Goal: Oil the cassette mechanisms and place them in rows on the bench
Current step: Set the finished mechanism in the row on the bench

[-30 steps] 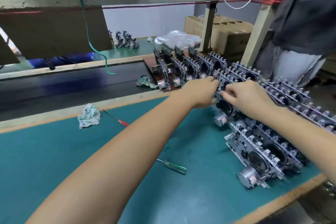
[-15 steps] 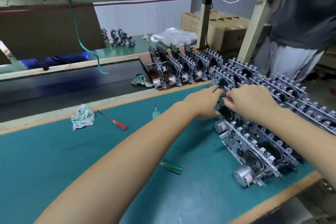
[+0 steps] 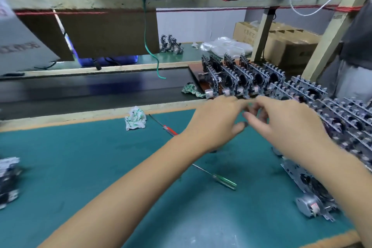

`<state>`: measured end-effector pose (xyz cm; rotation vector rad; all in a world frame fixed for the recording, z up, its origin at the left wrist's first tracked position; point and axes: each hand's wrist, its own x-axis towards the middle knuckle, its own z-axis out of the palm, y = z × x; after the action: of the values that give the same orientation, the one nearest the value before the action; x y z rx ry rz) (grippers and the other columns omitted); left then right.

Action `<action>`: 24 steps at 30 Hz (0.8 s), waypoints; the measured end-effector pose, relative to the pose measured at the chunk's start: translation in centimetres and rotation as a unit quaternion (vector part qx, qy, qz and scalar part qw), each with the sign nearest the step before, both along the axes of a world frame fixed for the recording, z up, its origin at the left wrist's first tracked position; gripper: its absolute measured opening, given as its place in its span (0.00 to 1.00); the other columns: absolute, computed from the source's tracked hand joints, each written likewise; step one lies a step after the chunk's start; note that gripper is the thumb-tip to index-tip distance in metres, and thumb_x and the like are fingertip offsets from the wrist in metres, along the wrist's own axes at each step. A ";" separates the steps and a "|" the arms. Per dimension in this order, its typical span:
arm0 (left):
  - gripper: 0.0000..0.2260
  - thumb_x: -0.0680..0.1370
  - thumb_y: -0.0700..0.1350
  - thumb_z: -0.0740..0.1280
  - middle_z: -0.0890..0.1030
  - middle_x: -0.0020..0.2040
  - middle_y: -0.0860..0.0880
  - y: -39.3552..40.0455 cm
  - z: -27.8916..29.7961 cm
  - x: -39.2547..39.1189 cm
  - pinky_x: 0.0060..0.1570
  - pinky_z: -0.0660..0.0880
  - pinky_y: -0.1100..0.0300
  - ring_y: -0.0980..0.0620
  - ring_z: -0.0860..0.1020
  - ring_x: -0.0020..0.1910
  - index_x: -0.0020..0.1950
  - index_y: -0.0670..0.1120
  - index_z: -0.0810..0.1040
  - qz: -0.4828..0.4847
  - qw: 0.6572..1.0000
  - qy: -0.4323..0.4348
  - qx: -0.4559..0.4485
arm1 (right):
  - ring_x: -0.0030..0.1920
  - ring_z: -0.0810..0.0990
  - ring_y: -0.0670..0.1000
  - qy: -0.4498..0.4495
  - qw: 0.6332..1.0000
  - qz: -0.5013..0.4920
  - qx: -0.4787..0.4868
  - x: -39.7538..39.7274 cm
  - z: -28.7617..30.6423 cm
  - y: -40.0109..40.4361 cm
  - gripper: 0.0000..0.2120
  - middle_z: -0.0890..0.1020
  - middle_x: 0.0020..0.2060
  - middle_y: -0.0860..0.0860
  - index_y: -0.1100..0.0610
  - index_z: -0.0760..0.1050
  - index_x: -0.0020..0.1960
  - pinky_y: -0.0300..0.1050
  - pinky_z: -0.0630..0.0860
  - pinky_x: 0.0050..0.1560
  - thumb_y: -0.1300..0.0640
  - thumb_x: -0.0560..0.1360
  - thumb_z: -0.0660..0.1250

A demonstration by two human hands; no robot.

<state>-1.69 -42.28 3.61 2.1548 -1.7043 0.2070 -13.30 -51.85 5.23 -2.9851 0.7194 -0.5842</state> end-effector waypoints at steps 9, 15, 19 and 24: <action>0.09 0.76 0.54 0.64 0.77 0.53 0.60 21.7 -3.3 5.4 0.48 0.67 0.63 0.59 0.72 0.54 0.55 0.58 0.77 0.259 0.962 0.082 0.032 | 0.46 0.78 0.53 0.059 0.956 0.277 0.074 10.8 -4.7 15.8 0.08 0.80 0.44 0.46 0.46 0.67 0.47 0.46 0.65 0.38 0.43 0.79 0.56; 0.17 0.74 0.52 0.70 0.77 0.59 0.50 34.0 -2.4 7.5 0.58 0.69 0.51 0.47 0.73 0.59 0.61 0.49 0.78 0.449 0.889 -0.015 0.090 | 0.59 0.72 0.51 0.061 0.893 0.416 0.161 18.6 -6.3 26.8 0.17 0.75 0.58 0.49 0.51 0.69 0.64 0.47 0.69 0.51 0.48 0.77 0.64; 0.26 0.70 0.53 0.74 0.74 0.63 0.43 38.0 -2.6 8.9 0.55 0.69 0.45 0.40 0.72 0.61 0.65 0.45 0.75 0.560 0.820 -0.074 0.089 | 0.64 0.68 0.56 0.087 0.874 0.424 0.220 22.9 -6.9 31.9 0.20 0.71 0.63 0.56 0.57 0.66 0.69 0.50 0.66 0.60 0.54 0.79 0.61; 0.46 0.66 0.66 0.71 0.60 0.74 0.39 40.6 -3.9 10.6 0.65 0.63 0.43 0.39 0.57 0.73 0.76 0.45 0.57 0.661 0.730 -0.020 0.173 | 0.63 0.69 0.61 0.148 0.851 0.409 0.295 25.4 -7.5 36.4 0.19 0.70 0.64 0.61 0.63 0.64 0.68 0.51 0.67 0.59 0.57 0.79 0.57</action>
<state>8.95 -1.72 -0.29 3.2318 0.1541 0.2973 12.10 -15.48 -2.28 -2.4369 -0.3622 0.1392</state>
